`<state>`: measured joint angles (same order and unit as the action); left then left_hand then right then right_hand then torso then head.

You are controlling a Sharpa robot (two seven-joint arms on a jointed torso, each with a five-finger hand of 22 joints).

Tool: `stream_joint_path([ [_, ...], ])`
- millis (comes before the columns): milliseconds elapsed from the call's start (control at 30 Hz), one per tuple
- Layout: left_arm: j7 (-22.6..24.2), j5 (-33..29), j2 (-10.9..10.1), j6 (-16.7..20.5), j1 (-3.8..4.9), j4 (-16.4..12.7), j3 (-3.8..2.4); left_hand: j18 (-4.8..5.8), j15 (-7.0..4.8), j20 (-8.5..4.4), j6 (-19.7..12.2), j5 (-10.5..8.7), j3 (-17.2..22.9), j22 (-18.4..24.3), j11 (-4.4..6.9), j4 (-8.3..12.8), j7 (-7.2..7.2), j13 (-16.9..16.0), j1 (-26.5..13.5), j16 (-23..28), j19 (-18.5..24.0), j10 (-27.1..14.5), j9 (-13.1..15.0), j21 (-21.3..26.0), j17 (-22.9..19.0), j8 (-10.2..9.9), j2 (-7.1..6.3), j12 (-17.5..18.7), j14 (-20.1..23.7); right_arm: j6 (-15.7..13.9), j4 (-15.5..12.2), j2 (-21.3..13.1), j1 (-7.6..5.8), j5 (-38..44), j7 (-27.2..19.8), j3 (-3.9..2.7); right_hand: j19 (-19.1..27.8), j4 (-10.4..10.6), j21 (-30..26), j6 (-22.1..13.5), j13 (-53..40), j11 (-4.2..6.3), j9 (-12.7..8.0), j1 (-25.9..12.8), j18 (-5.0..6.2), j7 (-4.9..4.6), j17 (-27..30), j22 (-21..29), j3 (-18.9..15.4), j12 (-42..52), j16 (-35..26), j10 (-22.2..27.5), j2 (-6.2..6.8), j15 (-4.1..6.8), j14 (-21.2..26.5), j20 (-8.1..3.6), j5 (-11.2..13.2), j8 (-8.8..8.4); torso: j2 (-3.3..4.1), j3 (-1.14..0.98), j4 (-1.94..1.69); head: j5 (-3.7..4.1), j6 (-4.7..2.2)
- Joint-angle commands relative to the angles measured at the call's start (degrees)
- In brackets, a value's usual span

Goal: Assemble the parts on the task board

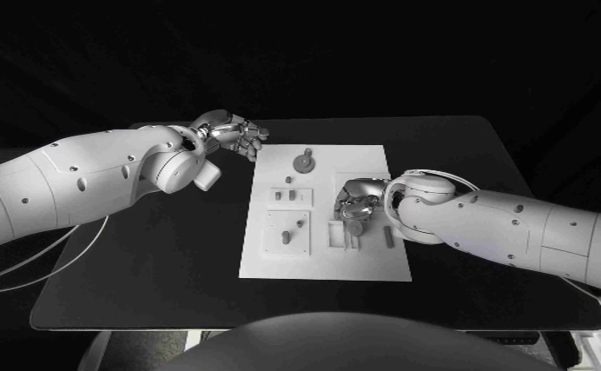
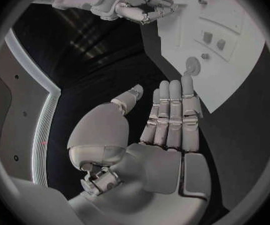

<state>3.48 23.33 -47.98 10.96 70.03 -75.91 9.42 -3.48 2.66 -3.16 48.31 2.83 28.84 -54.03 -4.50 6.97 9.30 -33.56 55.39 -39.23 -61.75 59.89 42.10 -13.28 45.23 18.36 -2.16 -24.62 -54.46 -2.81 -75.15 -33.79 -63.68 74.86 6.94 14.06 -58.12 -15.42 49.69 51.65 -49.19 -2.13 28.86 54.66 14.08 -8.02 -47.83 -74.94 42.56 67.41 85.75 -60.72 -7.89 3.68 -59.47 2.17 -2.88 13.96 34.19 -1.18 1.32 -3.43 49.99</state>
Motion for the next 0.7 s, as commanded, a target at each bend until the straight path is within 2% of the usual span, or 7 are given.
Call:
stream_joint_path([
  [33,0.2,0.1,0.0,-0.7,0.07,-0.1,-0.03,-0.86,0.02,0.15,-0.5,0.24,0.0,-0.1,-0.13,-0.4,0.03,-0.1,-0.4,-0.2,0.3,-0.4,-0.1,0.2,-0.1,0.4,0.09,0.2,0.3,-0.2,0.2,0.0,0.10,2.5,1.0,0.00,0.0,0.1,0.4,0.7,0.1,0.36,-0.1,-0.5,0.92,-0.19,-0.1,-1.0,-0.2,0.2,0.4,-0.2,1.07,0.36,-0.1,0.22,-0.1,0.00,-0.01,-0.08,0.01,0.03,0.01],
  [400,0.0,0.2,0.1,-0.9,0.07,-0.1,-0.01,-0.86,0.02,0.16,-0.5,0.24,0.0,-0.1,-0.14,-0.6,0.03,-0.1,-0.4,-0.2,0.3,-0.4,-0.1,0.2,-0.1,0.4,0.06,0.2,0.3,-0.7,-0.2,-0.1,0.11,0.9,-0.1,-0.01,0.0,0.3,0.4,0.7,0.1,0.39,-0.1,-0.8,0.92,-0.17,0.0,-0.9,-0.2,0.1,0.3,-0.2,1.26,0.41,-0.1,0.26,-0.1,0.05,0.00,-0.05,0.02,0.09,0.01],
  [700,0.0,0.2,0.0,-1.0,0.07,-0.1,-0.01,-0.86,0.02,0.16,-0.5,0.24,0.0,-0.1,-0.14,-0.6,0.04,-0.1,-0.4,-0.2,0.3,-0.4,-0.1,0.2,-0.1,0.4,0.04,0.2,0.3,-3.6,-0.3,-0.3,0.11,0.8,-0.1,-0.01,-0.1,0.4,0.4,0.4,0.2,0.36,-0.2,-1.0,0.92,-0.21,0.0,-0.9,-0.2,0.1,0.3,-0.3,1.49,0.43,-0.1,0.26,-0.1,-0.06,-0.02,0.00,-0.03,0.29,0.01],
])
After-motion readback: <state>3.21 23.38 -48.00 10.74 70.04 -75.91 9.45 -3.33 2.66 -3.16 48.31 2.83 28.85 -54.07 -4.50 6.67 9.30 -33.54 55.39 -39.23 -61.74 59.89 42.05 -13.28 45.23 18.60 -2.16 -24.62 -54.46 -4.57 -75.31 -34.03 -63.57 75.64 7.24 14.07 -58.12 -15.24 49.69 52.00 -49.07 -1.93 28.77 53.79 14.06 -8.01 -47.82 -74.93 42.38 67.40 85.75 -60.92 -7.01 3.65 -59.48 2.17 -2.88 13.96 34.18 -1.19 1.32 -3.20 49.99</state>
